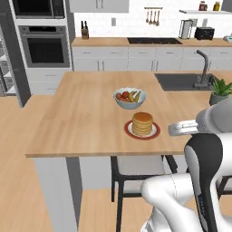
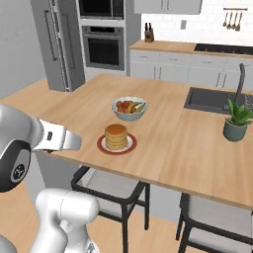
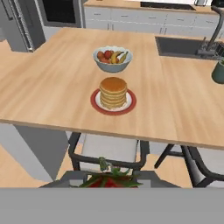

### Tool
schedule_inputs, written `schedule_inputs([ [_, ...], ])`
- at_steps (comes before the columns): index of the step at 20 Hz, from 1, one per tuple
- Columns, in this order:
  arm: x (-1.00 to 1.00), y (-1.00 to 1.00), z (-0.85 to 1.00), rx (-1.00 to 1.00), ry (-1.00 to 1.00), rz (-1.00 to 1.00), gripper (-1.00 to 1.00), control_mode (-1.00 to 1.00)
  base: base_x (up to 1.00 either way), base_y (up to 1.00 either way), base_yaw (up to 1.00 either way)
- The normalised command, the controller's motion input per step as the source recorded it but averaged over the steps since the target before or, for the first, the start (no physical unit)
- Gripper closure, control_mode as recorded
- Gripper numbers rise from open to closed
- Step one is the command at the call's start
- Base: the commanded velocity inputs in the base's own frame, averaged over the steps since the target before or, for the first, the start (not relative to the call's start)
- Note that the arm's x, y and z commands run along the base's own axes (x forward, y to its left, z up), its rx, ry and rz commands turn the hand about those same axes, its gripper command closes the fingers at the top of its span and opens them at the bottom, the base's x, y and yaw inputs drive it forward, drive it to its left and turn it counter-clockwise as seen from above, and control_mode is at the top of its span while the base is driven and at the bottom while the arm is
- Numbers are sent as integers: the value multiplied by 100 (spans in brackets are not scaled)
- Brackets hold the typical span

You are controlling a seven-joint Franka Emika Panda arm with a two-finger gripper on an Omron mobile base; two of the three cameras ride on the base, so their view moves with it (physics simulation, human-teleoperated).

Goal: Take the strawberry from the fridge and place it on top of the pancake, located on the dining counter.

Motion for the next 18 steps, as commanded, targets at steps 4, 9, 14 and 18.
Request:
schedule_inputs([
  [4,0,0,0,0,0,0,100,100,83,-8,2],
  [9,0,0,0,0,0,0,100,100,55,2,-25],
  [14,0,0,0,0,0,0,100,100,55,8,-40],
  [18,0,0,0,0,0,0,100,100,46,0,-11],
])
